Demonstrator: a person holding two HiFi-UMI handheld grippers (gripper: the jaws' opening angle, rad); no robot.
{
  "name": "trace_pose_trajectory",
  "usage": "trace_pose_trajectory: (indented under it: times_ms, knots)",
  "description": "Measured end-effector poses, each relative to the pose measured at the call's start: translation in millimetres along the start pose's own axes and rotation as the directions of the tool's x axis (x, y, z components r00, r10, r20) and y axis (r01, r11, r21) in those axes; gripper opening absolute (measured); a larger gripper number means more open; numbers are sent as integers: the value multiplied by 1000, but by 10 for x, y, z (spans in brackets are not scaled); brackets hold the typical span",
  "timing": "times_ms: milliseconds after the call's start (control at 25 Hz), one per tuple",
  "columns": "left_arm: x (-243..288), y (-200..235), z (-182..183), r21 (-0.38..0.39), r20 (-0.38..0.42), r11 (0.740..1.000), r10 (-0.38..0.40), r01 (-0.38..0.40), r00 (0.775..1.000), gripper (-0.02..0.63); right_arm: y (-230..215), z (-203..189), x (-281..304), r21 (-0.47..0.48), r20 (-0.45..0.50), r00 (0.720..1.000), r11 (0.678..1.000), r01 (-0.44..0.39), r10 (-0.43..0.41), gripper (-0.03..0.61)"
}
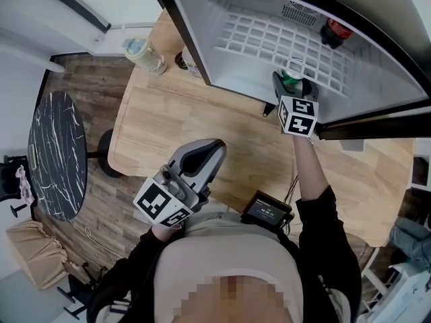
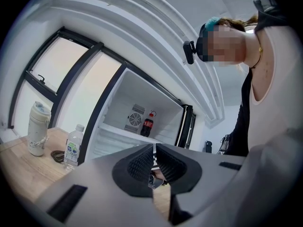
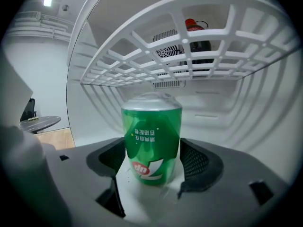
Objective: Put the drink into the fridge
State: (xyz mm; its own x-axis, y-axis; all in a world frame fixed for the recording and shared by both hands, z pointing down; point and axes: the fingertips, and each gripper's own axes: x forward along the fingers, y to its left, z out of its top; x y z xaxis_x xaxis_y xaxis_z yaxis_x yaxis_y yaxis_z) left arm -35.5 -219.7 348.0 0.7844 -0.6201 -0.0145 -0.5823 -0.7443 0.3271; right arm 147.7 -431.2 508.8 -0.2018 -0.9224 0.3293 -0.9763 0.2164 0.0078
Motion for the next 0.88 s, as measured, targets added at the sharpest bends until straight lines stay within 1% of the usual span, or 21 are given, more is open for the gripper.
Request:
trace_pose_trajectory:
  times_ms: [640,880]
  knots:
    - [25,-28,41,5,7,1000,-20,20,1000,23,19,16,-264,45,17,1000,999,15,-15,354]
    - [44,-18,42,7,8,1000,-28,28,1000,23,74,104,-449,67,53,998,998,12,-16,354]
